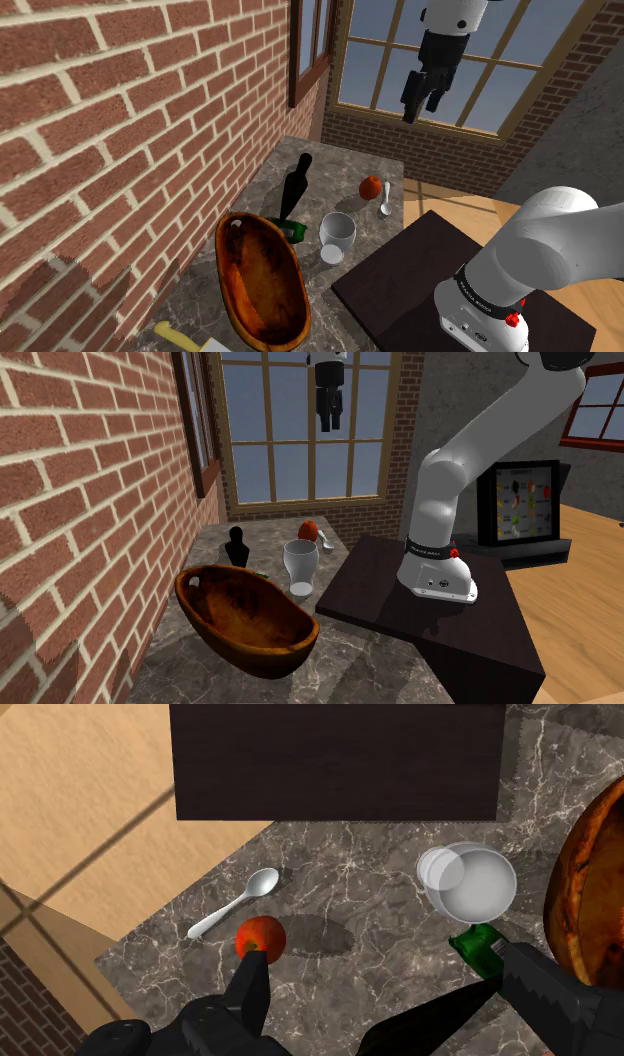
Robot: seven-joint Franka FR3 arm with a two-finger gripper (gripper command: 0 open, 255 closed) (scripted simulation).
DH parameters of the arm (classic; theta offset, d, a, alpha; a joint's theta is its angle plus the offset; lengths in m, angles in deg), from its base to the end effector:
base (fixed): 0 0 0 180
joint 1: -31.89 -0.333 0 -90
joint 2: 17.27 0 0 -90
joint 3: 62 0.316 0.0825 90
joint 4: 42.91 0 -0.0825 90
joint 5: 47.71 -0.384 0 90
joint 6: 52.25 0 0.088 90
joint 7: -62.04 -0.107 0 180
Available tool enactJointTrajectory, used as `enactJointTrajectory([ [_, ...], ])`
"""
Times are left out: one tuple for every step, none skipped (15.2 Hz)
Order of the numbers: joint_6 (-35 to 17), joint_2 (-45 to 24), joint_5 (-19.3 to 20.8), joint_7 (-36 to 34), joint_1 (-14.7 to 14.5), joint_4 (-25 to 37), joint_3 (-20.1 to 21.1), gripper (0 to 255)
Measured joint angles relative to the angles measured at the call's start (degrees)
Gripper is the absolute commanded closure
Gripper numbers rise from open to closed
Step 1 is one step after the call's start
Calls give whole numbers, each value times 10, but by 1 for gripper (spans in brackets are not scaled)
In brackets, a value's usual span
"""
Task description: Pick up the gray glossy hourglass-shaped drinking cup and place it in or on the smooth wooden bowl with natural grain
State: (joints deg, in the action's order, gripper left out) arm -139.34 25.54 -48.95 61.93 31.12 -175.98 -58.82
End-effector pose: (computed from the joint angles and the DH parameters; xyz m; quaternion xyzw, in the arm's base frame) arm 0.3112 0.0290 0.5895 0.9992 0.0258 -0.0278 0.0088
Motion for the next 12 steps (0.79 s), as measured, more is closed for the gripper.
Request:
enactJointTrajectory([
  [0,0,0,0,0,0,0,0],
  [-8,2,-2,-1,-2,-9,2,0],
  [-23,5,-7,-4,-5,-25,6,0],
  [-37,5,-13,-8,-8,-37,11,0],
  [-58,6,-19,-11,-12,-58,16,0],
  [-76,8,-24,-12,-15,-75,20,0],
  [-92,12,-29,-14,-19,-92,23,0],
  [-113,12,-35,-17,-24,-110,30,0],
  [-131,18,-44,-24,-31,-132,38,0],
  [-150,16,-51,-26,-35,-145,44,0],
  [-168,11,-57,-30,-40,-155,50,0],
  [-188,8,-64,-32,-45,-169,56,0],
])
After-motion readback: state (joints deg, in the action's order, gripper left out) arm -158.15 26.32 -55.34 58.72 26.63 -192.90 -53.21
